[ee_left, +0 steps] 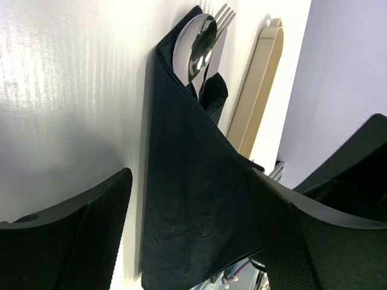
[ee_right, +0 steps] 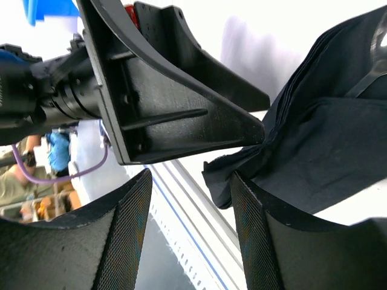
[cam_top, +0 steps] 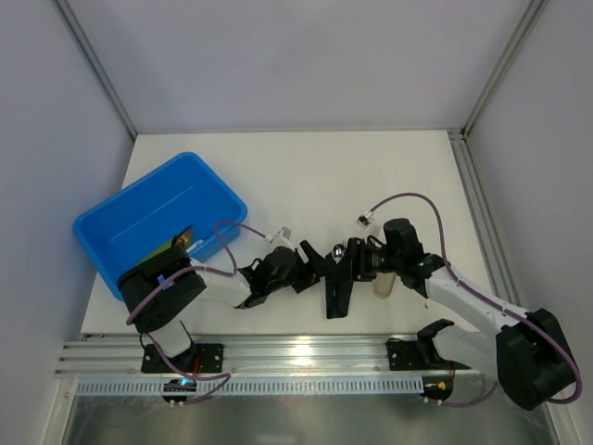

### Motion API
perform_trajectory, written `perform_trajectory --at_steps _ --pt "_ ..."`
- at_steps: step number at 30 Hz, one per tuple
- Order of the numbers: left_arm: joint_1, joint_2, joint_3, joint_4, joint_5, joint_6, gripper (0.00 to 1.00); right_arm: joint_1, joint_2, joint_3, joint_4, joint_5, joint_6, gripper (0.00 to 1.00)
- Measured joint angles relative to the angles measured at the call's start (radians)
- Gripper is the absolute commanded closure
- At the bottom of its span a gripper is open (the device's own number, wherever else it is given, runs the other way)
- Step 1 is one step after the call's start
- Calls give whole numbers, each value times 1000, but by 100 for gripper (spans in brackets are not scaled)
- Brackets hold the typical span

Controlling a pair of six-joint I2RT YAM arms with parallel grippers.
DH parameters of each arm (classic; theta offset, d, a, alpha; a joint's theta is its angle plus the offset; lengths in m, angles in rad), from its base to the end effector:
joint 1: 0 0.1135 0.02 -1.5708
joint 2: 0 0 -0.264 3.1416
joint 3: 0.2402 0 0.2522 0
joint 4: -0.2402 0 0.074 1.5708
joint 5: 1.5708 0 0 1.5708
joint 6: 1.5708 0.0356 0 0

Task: Place the utensils on the paper napkin and roll it up
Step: Roll the napkin at the center of the board.

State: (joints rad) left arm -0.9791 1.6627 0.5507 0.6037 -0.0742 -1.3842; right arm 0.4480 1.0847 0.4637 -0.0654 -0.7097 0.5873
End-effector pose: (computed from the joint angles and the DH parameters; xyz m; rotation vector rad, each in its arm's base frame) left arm 0.1707 -0.2493 0.1300 -0.5298 2.3217 -1.2608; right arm 0.1783 0.1114 0.1892 -0.2506 2.4009 1.3226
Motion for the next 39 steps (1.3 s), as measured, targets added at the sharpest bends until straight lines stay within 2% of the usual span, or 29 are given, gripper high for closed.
perform_trajectory --at_steps 6,10,17,19,20,21,28,39 --pt "6 0 10 -17 0 -8 22 0 -174 21 -107 124 13 42" --pt "9 0 6 -16 0 -24 22 -17 -257 94 -250 295 23 46" --pt "11 0 -20 6 0 -44 22 -95 -245 114 -417 523 56 69" --pt "11 0 -24 14 0 -48 22 -106 -232 105 -435 548 60 84" --pt "11 0 -27 18 0 -49 22 -108 -219 100 -438 547 58 95" --pt "11 0 -29 21 0 -49 22 -108 -197 98 -436 540 51 96" --pt "12 2 -39 45 7 -53 25 -109 -6 16 -274 317 40 96" --pt "13 60 -40 141 27 -82 28 -99 95 -58 -56 167 62 96"
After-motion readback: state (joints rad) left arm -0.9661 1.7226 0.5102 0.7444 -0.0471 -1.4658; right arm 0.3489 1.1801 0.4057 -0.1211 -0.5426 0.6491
